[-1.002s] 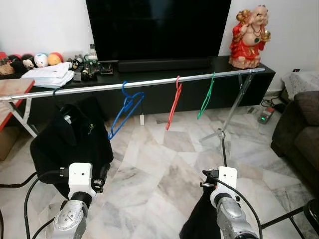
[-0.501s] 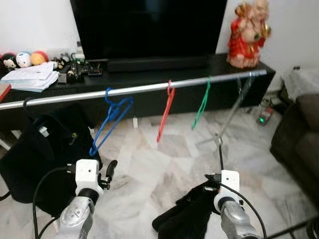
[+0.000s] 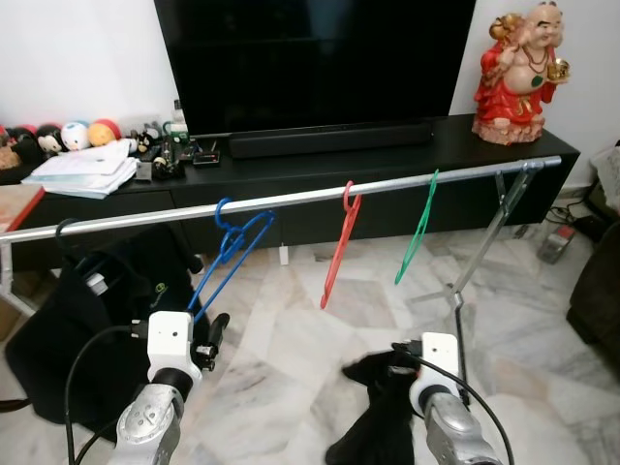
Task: Hang hanger
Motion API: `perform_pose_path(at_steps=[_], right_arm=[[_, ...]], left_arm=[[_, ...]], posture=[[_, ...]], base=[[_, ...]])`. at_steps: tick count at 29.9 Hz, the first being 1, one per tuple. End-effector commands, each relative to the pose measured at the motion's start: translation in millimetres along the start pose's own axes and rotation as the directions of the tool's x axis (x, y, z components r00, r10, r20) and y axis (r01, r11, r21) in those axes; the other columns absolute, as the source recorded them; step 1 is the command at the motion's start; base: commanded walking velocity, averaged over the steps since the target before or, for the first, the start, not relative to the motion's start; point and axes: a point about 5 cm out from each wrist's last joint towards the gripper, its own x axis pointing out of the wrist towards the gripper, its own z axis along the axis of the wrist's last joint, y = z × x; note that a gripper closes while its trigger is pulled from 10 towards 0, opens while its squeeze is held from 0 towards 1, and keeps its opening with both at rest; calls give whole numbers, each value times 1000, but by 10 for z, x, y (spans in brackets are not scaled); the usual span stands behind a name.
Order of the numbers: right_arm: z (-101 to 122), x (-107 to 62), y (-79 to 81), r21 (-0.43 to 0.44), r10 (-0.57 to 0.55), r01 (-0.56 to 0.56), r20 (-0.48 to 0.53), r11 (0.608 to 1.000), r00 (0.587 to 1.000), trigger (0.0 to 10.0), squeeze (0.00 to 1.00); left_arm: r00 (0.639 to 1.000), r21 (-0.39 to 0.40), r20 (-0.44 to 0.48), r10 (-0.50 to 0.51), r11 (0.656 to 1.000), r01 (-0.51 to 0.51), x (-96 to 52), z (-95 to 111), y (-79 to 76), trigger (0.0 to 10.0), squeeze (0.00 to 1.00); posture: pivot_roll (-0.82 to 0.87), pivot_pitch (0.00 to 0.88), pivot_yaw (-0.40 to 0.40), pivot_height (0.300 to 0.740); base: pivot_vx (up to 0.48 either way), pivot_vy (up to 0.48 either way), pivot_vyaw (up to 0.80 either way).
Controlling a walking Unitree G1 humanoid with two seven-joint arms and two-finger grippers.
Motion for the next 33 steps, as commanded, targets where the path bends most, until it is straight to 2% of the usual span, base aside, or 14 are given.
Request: perform_pose_path(at_steps=[1,7,11,29,33], right_arm=[[-91,-19,92,12,28,-28,-31,1000,999,10000,0],[-285,-81,-1,48,-19,24,-96,999,995,10000,0],[-283,-86,-24,67,-41,46,-84,997,996,10000,0],[-238,-70,-61,61,-56,60,-71,996,996,10000,0],[-237,-70,-70,77,-68,74,-74,994,995,10000,0]], left_arm=[[1000,7,-11,14,1000,-14,-19,3,71,10000,0],[1000,22,-10,-1,1000,2,-20,9,18,10000,0],[1000,17,-4,-5,1000,5,-16,22,7,10000,0],[1000,13,-14,-22,1000,22,-16,12,-8,10000,0],[999,7,-12,-37,999,37,-11,17,-27,10000,0]], posture=[[130,22,24,740],[133,22,23,740],[128,23,27,740],[131,19,27,740],[131,17,27,740]], base=[[0,0,0],[0,0,0],[0,65,0],[0,423,0],[0,69,0]])
